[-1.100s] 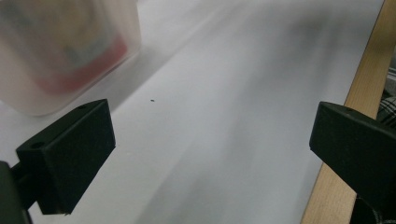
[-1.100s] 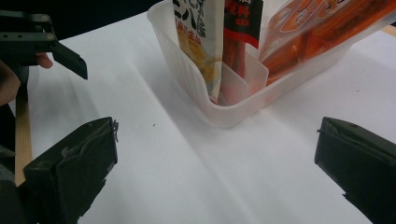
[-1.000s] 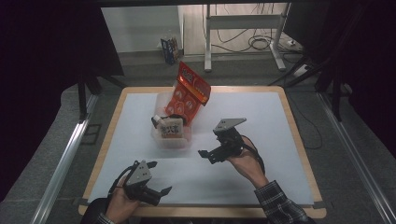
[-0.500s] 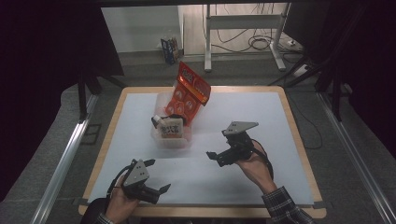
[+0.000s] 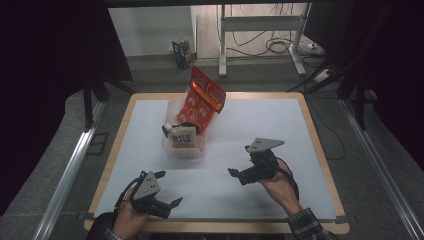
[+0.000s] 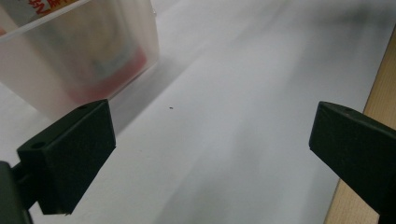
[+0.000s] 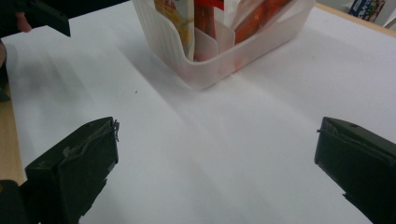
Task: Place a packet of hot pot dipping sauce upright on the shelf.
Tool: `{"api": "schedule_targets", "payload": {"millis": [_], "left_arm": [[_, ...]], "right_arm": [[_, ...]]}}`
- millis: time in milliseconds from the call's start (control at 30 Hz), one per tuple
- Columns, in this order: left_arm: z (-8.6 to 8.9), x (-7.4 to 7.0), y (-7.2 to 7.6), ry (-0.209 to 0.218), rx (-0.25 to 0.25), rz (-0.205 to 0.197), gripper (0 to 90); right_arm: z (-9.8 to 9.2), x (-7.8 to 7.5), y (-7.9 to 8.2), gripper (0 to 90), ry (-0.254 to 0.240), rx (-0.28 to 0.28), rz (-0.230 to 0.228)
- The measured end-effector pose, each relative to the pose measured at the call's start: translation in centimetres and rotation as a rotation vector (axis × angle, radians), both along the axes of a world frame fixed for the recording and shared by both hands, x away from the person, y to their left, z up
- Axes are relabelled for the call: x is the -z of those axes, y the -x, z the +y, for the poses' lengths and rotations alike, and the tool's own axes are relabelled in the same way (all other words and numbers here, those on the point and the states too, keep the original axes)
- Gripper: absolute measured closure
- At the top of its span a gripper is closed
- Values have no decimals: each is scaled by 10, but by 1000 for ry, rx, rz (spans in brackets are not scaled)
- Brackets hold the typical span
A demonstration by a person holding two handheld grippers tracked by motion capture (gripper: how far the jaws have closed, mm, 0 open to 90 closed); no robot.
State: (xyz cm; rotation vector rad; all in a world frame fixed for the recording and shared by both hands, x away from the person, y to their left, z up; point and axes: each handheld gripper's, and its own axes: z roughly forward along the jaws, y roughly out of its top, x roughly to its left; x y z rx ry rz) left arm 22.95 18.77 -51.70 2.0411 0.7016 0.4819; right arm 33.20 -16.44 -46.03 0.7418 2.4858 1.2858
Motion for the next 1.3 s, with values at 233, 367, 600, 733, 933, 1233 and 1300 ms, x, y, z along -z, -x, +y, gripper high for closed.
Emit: {"api": "schedule_targets", "payload": {"millis": [233,367,600,733,933,1233,1300], "left_arm": [[0,1,0,-12,-5,4,5],[-1,1,0,-24,-5,5,3],[-2,2,0,-35,-7,9,2],[-2,3,-1,-43,-11,12,2],[-1,2,-1,-42,-19,13,2],[-2,3,-1,-46,-23,13,2],[-2,3,-1,-47,-24,14,2]], "right_arm": [[-5,7,5,0,-11,32,2],[-8,10,8,0,1,45,-1],[-17,14,11,0,21,62,0],[-26,14,13,0,29,80,-3],[-37,12,16,0,34,104,-15],[-50,10,21,0,29,132,-20],[-54,10,22,0,27,139,-24]]}}
